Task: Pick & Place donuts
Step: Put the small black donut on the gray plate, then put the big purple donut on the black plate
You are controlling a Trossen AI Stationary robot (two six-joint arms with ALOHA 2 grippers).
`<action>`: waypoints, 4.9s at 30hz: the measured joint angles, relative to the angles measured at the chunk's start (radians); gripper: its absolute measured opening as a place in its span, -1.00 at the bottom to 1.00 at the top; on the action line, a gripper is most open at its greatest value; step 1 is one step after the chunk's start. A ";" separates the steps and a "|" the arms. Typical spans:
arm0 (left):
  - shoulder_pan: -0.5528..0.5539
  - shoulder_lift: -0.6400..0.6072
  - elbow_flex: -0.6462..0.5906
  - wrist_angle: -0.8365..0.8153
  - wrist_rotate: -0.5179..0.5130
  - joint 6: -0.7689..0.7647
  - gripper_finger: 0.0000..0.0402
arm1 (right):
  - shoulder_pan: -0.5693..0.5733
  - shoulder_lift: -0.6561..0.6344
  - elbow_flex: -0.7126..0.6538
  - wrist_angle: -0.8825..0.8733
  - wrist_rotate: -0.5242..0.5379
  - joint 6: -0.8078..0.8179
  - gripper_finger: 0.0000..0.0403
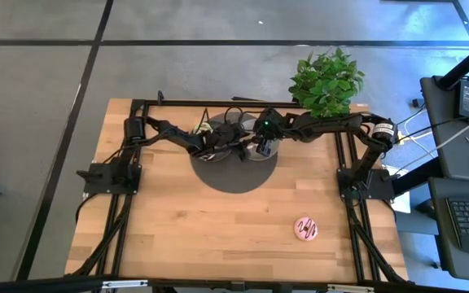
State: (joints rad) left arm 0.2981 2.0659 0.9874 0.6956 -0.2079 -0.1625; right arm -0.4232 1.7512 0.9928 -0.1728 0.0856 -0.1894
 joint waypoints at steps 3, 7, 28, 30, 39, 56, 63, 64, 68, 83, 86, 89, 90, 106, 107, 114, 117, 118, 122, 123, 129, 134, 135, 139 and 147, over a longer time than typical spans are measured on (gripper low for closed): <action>0.000 0.000 0.000 0.003 0.000 -0.001 -0.35 | 0.000 0.000 0.000 0.002 0.000 -0.001 -0.14; -0.002 0.000 0.000 0.001 0.000 -0.001 -0.35 | 0.000 0.000 0.000 0.004 0.000 -0.001 -0.14; -0.001 0.000 0.000 -0.020 -0.011 -0.008 -0.35 | 0.000 0.000 0.000 0.009 0.000 -0.006 -0.14; -0.001 0.000 0.000 -0.020 -0.011 -0.008 -0.35 | 0.000 0.000 0.000 0.016 0.000 -0.009 -0.14; -0.001 0.000 0.000 -0.021 -0.011 -0.008 -0.35 | 0.000 0.000 0.000 0.025 0.000 -0.016 -0.14; 0.012 -0.008 -0.001 -0.047 -0.008 -0.018 -0.35 | 0.023 -0.112 0.000 -0.026 0.000 0.002 -0.14; -0.001 -0.043 -0.002 -0.063 0.049 -0.018 -0.35 | 0.023 -0.147 0.000 -0.140 0.000 0.029 -0.14; -0.005 -0.056 -0.002 -0.081 0.066 -0.014 -0.35 | 0.023 -0.147 0.000 -0.155 -0.002 0.026 -0.14; -0.025 -0.133 -0.001 -0.271 0.090 0.035 -0.35 | 0.041 -0.135 0.000 -0.155 -0.030 -0.009 -0.14; -0.064 -0.223 -0.001 -0.535 -0.078 -0.001 -0.35 | 0.026 -0.134 0.000 -0.202 0.128 0.033 -0.14; -0.071 -0.223 -0.001 -0.547 -0.061 -0.002 -0.35 | 0.026 -0.132 0.000 -0.206 0.131 0.048 -0.14; -0.082 -0.223 -0.001 -0.557 -0.057 -0.001 -0.35 | 0.023 -0.109 0.000 -0.206 0.131 0.071 -0.14; -0.084 -0.223 -0.001 -0.557 -0.059 0.000 -0.35 | 0.023 -0.100 -0.001 -0.204 0.131 0.079 -0.14; -0.080 -0.223 -0.001 -0.565 -0.066 0.010 -0.35 | 0.018 -0.040 -0.001 -0.144 0.183 0.083 -0.14; -0.080 -0.223 -0.001 -0.565 -0.068 0.010 -0.35 | 0.018 -0.040 -0.001 -0.144 0.183 0.083 -0.14; -0.080 -0.223 -0.001 -0.565 -0.072 0.009 -0.35 | 0.018 -0.040 -0.001 -0.113 0.140 0.080 -0.14; -0.080 -0.223 -0.001 -0.565 -0.072 0.009 -0.35 | 0.018 -0.040 -0.001 -0.111 0.147 0.081 -0.14; -0.080 -0.223 -0.001 -0.565 -0.072 0.009 -0.35 | 0.018 -0.040 -0.001 -0.111 0.155 0.080 -0.14; -0.080 -0.223 -0.001 -0.565 -0.072 0.009 -0.35 | 0.019 -0.047 -0.001 -0.131 0.212 0.081 -0.14; -0.080 -0.223 -0.001 -0.565 -0.072 0.009 -0.35 | 0.019 -0.057 -0.001 -0.140 0.219 0.083 -0.14; -0.080 -0.223 -0.001 -0.565 -0.053 0.037 -0.35 | 0.081 -0.150 -0.001 -0.213 0.103 0.101 -0.14; -0.085 -0.249 0.000 -0.631 0.085 0.038 -0.35 | 0.198 -0.225 0.000 -0.402 0.068 0.105 -0.14; -0.090 -0.256 -0.001 -0.646 0.114 0.038 -0.35 | 0.228 -0.237 0.000 -0.441 0.062 0.110 -0.14; -0.124 -0.284 -0.001 -0.670 0.207 0.046 -0.35 | 0.367 -0.280 0.000 -0.597 -0.028 0.186 -0.14; -0.207 -0.352 -0.001 -0.675 0.381 0.130 -0.35 | 0.651 -0.307 -0.001 -0.760 -0.170 0.218 -0.14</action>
State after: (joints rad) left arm 0.0915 1.7142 0.9867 0.0201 0.1732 -0.0324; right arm 0.2273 1.4438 0.9920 -0.9328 -0.0845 0.0284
